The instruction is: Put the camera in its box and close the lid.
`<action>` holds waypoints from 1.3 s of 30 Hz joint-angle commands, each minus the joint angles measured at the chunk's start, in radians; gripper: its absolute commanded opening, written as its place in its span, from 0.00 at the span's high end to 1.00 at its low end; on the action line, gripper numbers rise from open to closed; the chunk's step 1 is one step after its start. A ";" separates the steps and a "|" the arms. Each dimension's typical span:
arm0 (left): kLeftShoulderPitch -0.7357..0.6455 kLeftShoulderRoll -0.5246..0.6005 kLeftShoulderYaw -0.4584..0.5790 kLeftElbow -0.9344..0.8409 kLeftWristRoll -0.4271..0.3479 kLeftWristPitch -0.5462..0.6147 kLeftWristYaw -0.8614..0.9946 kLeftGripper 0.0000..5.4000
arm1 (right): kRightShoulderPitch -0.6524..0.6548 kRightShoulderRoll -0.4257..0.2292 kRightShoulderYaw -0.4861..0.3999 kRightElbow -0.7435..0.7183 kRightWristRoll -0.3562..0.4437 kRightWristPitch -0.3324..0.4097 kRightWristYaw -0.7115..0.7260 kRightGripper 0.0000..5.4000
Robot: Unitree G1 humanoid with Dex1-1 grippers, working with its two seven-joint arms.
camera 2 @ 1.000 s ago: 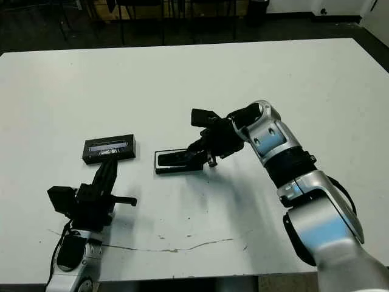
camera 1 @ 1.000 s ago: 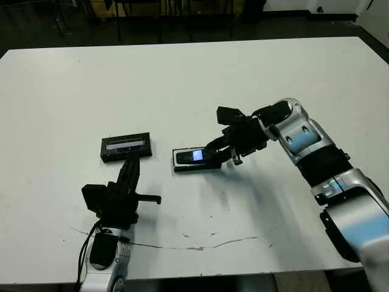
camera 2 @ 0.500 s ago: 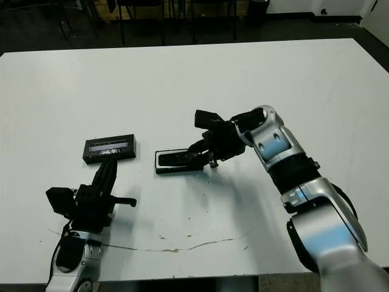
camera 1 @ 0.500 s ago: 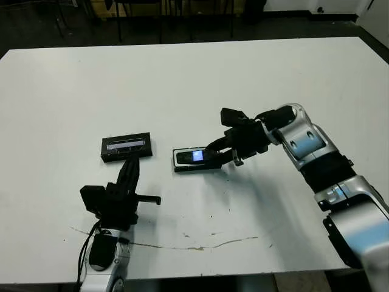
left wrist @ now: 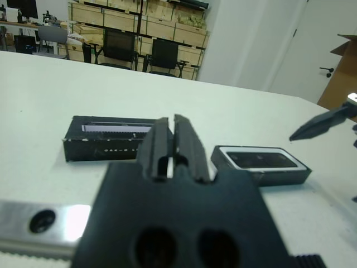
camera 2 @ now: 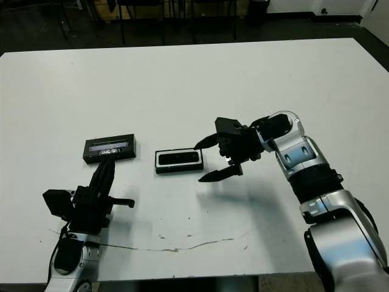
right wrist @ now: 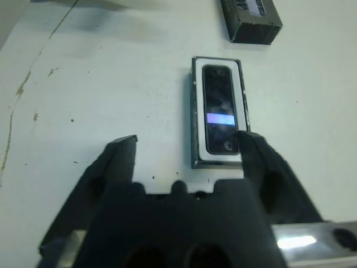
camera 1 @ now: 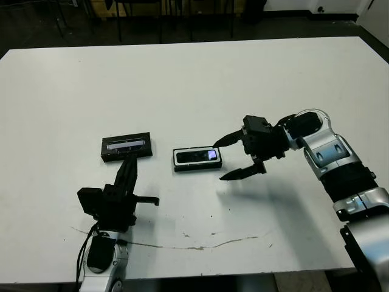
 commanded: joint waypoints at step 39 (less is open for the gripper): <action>-0.638 0.822 0.208 -0.066 -0.164 0.522 -0.580 1.00 | 0.715 -0.073 -0.486 -0.771 0.364 0.221 -0.602 0.86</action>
